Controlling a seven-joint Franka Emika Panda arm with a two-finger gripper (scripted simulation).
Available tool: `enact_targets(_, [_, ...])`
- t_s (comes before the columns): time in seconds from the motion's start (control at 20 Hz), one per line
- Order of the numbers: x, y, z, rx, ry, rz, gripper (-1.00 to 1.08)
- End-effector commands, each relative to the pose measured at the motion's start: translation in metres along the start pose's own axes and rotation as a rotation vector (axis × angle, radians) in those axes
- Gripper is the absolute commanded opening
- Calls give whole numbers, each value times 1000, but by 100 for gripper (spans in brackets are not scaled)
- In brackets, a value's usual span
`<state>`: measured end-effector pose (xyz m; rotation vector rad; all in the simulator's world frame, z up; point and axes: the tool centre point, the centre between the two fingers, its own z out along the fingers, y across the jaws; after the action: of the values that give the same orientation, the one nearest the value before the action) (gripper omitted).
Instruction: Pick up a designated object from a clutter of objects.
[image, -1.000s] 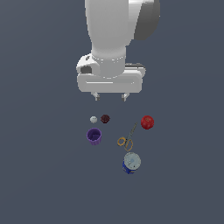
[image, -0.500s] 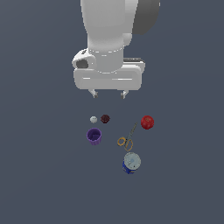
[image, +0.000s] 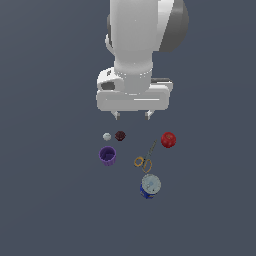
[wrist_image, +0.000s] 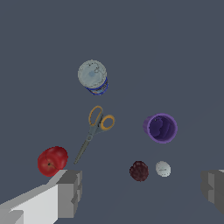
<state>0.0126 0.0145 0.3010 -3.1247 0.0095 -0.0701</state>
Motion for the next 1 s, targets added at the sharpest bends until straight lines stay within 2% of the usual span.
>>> enact_targets(0.0, [-1,-14,16,-7,-5,-38,100])
enact_targets(0.35, [-14,-73,82,-25,-20,-203,100])
enact_targets(0.65, [-44,-132,144,-25,-34,-375,100])
enact_targets(0.95, [-73,-171,183,-14,-43,-494,100])
